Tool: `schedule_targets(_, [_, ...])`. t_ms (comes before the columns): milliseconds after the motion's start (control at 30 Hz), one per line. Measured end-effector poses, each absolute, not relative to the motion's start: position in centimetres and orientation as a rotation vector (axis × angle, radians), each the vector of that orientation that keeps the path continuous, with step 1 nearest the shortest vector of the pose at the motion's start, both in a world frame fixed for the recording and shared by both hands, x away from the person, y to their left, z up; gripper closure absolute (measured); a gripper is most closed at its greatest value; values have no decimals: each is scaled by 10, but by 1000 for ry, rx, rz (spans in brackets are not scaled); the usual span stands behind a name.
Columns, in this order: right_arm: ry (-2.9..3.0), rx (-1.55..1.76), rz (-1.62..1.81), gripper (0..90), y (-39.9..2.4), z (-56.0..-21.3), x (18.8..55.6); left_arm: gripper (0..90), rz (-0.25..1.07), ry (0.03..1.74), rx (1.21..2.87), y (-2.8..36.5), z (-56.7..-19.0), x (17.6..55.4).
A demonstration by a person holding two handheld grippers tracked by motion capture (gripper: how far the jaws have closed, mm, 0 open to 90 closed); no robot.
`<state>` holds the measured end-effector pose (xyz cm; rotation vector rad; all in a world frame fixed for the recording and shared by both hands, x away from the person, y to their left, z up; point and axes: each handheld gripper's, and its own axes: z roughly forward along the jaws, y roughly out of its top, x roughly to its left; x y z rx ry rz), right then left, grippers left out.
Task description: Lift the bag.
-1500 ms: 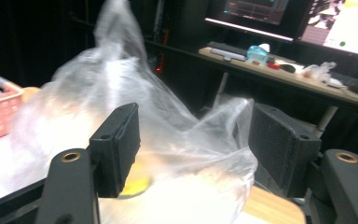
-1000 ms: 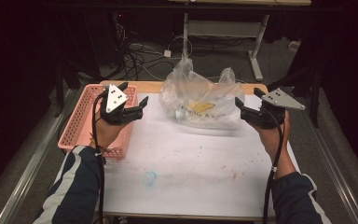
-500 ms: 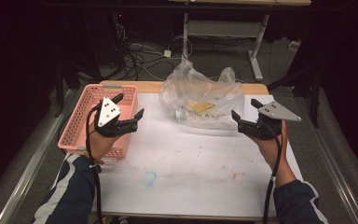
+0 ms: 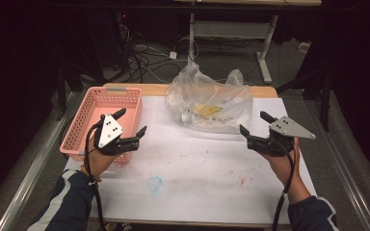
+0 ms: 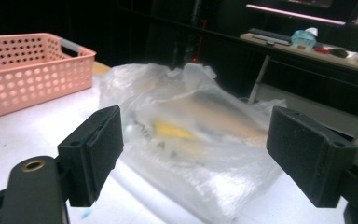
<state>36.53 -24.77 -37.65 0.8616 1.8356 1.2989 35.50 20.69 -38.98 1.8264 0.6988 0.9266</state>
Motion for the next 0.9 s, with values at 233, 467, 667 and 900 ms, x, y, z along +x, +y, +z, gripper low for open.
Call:
schedule_targets(233, [1850,841,1295,192,-248,-380,352,165,925,692,1832,211,-395,344])
schedule_targets(467, [1850,820,1281,192,-250,-383,340,165,941,678,1845,211,-401,336])
schedule_targets(667, [1867,797,1247,189,-250,-392,331,165,945,667,1857,213,-407,329])
schedule_targets(900, [1895,781,1233,187,-250,-403,324,165,954,645,1880,216,-416,320])
